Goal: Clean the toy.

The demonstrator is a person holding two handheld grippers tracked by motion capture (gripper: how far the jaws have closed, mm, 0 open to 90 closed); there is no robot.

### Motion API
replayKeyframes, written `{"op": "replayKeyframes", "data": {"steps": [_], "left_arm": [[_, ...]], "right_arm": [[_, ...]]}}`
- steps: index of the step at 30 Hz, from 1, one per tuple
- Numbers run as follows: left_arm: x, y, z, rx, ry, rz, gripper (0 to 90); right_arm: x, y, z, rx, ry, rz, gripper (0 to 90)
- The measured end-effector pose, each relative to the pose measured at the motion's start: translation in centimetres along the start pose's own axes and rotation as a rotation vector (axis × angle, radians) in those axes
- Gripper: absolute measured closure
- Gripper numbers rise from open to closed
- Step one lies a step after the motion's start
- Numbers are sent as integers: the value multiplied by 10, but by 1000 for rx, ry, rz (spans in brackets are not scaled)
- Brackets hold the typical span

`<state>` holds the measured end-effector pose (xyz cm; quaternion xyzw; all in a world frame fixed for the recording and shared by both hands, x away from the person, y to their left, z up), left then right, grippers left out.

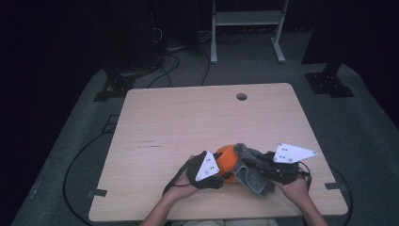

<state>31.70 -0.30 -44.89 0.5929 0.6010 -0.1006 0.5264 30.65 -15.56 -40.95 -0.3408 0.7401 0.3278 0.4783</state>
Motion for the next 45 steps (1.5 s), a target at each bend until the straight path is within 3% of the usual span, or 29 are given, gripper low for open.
{"op": "replayKeyframes", "data": {"steps": [3, 5, 7, 8, 9, 10, 11, 12, 13, 15, 19, 20, 21, 22, 23, 25, 26, 27, 29, 30, 31, 32, 33, 35, 37, 39, 41, 45], "left_arm": [[6, 6, -6, -16, 14, -3, 363], [12, 8, -6, -17, 32, -6, 364], [19, 4, -2, 36, 57, -32, 361], [19, 4, -2, 36, 57, -32, 342], [23, -1, 2, 97, 23, -93, 310], [23, -1, 2, 97, 23, -93, 293], [19, 0, -2, 149, -33, -145, 264], [19, 0, -2, 149, -33, -145, 243], [17, 5, -9, 168, -82, -182, 241], [19, 13, -9, 115, -70, -203, 244], [24, 10, -1, 113, -35, -256, 265], [24, 6, 1, 124, -30, -251, 281], [24, 1, 3, 168, -25, -247, 294], [24, 1, 3, 168, -25, -247, 295], [21, -11, 4, 267, -2, -200, 293], [19, -13, 0, 292, 15, -168, 276], [18, -12, -3, 298, 7, -167, 270], [14, -8, -8, 305, -34, -179, 259], [11, 0, -11, 264, -73, -214, 211], [13, 5, -8, 215, -51, -224, 178], [16, 7, -5, 192, -17, -235, 170], [16, 7, -5, 192, -17, -235, 162], [26, 0, 4, 235, 38, -256, 168], [29, -3, 5, 237, 35, -249, 206], [31, -3, 2, 254, 43, -252, 222], [32, -4, -1, 268, 52, -234, 225], [31, -5, -1, 276, 49, -220, 225], [31, -10, 3, 287, 59, -200, 217]], "right_arm": [[-4, 4, 10, -7, 1, -15, 775], [2, -6, 16, 2, 15, 18, 775], [15, -18, 21, 19, 46, 66, 775], [25, -26, 25, 26, 70, 88, 774], [34, -32, 28, 21, 85, 112, 774], [34, -32, 28, 21, 85, 112, 774], [37, -37, 25, 8, 72, 159, 774], [37, -37, 25, 8, 72, 159, 774], [36, -35, 22, 31, 88, 124, 774], [40, -33, 22, 12, 95, 135, 773], [40, -31, 19, -5, 113, 132, 772], [38, -29, 18, -7, 111, 125, 772], [33, -24, 18, -14, 94, 104, 772], [33, -24, 18, -14, 94, 104, 772], [21, -13, 20, -37, 41, 73, 772], [19, -9, 26, -31, 69, 40, 772], [23, -10, 30, -24, 97, 30, 772], [26, -11, 32, -34, 106, 40, 772], [34, -12, 31, -64, 120, 71, 773], [35, -11, 30, -77, 124, 73, 772], [36, -7, 28, -107, 129, 69, 772], [36, -2, 27, -133, 130, 53, 772], [37, 2, 28, -139, 133, 35, 772], [37, 0, 29, -122, 152, 18, 773], [37, -8, 28, -109, 140, 45, 773], [39, -22, 25, -54, 132, 68, 773], [42, -31, 21, -40, 141, 103, 772], [40, -20, 19, -60, 143, 75, 773]]}}
Point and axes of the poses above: each handheld gripper's, and its own axes: z roughly forward along the jaws, x roughly out of its underside, y roughly to its left, the point moved 7 cm from there along z, roughly forward along the jaws, and after that the axes turned 13 degrees about z, right-handed, at the moved point
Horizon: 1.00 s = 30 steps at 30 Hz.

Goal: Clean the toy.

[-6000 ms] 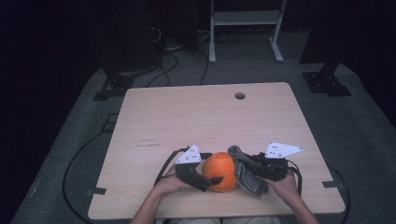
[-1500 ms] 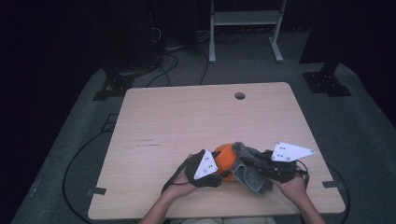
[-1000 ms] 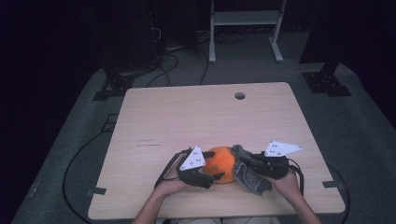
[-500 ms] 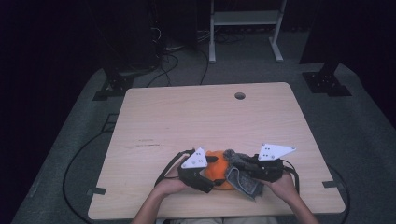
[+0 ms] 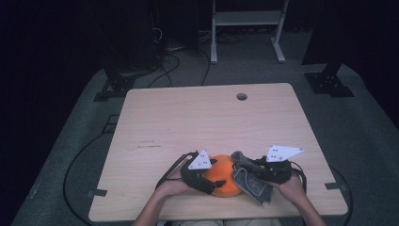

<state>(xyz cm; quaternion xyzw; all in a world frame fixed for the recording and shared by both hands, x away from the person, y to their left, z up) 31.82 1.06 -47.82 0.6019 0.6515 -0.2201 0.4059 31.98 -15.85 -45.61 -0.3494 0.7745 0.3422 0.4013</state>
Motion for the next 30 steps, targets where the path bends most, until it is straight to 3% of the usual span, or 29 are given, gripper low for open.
{"op": "replayKeyframes", "data": {"steps": [3, 6, 12, 16, 20, 22, 25, 30], "left_arm": [[1, -3, 1, 5, 9, 12, 221], [3, -5, -3, 16, 18, 15, 244], [1, -8, -3, 29, 21, 24, 253], [3, -8, -4, 30, 10, 16, 248], [2, -7, -4, 28, 7, 16, 239], [2, -6, -4, 25, 6, 17, 235], [1, -7, -4, 22, 0, 20, 220], [-1, -6, -6, 26, -8, 22, 194]], "right_arm": [[-8, 16, 9, -60, -1, -30, 772], [-11, 17, 16, -63, 10, -39, 773], [0, -11, 4, 13, 27, 19, 771], [6, -33, -20, 111, 25, 52, 761], [12, -55, -39, 161, 0, 116, 739], [16, -64, -44, 182, 5, 139, 660], [24, -75, -51, 186, 3, 187, 588], [27, -80, -58, 189, -23, 190, 507]]}}
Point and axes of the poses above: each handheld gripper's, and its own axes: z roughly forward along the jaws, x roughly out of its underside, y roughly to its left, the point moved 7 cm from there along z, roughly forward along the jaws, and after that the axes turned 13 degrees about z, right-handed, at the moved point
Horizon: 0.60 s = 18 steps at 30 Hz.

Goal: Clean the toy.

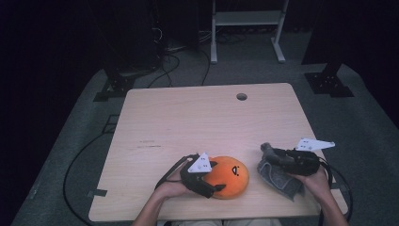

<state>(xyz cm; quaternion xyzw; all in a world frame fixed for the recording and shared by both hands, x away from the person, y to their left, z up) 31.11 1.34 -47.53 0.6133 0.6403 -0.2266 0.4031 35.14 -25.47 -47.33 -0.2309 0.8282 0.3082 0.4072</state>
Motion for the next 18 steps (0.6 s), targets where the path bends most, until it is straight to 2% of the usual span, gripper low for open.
{"op": "replayKeyframes", "data": {"steps": [5, 6, 8, 11, 14, 16, 17, 18], "left_arm": [[-2, 1, -2, 0, -16, 6, 176], [-6, 3, -6, -15, -31, 10, 170], [-15, 5, -10, -19, -71, 21, 169], [-26, 4, -10, -20, -95, 41, 152], [-32, 5, -6, -19, -90, 51, 126], [-33, 9, 1, -34, -56, 38, 107], [-33, 9, 1, -34, -56, 38, 100], [-28, 9, 10, -22, -12, 26, 90]], "right_arm": [[-1, -3, -1, 0, -11, 10, 479], [0, -3, 0, -9, -6, 6, 479], [1, -3, 1, -11, 0, 4, 475], [1, -2, 2, -16, -4, 3, 462], [0, -1, 2, -20, -7, 2, 461], [-1, 0, 2, -23, -12, -2, 459], [-1, 0, 2, -23, -12, -2, 459], [-1, 1, 2, -25, -13, -2, 451]]}}
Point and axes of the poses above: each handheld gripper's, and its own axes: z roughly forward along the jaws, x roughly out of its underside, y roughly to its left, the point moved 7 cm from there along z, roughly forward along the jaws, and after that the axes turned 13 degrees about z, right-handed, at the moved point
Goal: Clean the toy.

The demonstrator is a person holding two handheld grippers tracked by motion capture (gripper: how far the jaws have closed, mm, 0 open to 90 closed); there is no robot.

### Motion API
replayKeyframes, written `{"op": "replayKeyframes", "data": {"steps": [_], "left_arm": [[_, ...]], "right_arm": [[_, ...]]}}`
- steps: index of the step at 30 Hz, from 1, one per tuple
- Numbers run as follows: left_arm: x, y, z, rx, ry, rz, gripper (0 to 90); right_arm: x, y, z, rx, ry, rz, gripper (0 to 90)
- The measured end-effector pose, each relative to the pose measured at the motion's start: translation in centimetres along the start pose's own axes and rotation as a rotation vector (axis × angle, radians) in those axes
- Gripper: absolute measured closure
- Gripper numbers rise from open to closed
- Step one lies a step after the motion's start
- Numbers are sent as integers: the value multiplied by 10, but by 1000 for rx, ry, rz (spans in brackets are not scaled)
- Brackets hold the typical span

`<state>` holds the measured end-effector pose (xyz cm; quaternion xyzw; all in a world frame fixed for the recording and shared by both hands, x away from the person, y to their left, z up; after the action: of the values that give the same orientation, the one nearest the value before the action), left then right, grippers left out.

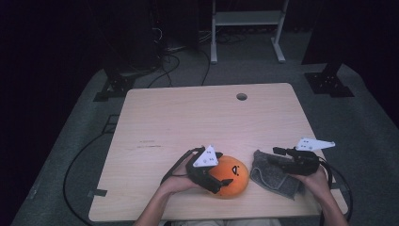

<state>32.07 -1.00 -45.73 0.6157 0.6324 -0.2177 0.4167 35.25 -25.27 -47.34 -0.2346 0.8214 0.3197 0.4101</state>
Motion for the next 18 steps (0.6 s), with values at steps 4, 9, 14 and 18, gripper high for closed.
{"op": "replayKeyframes", "data": {"steps": [4, 9, 14, 18], "left_arm": [[7, -6, 11, 0, -14, -8, 92], [5, -12, 7, -38, 37, 46, 351], [-4, -9, 0, -36, 7, 28, 461], [-9, 2, -4, -57, -9, 0, 472]], "right_arm": [[0, -1, 0, 5, -1, -5, 443], [-3, 0, 0, 7, -22, 3, 440], [-4, 0, -2, 15, -44, 1, 426], [-7, -1, -5, 19, -72, 13, 419]]}}
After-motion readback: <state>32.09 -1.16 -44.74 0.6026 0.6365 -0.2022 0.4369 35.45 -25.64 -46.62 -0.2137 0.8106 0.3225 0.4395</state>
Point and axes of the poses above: each handheld gripper's, and its own axes: z roughly forward along the jaws, x roughly out of its underside, y roughly to its left, the point moved 7 cm from there along z, roughly forward along the jaws, and after that the axes turned 13 degrees about z, right-handed, at the moved point
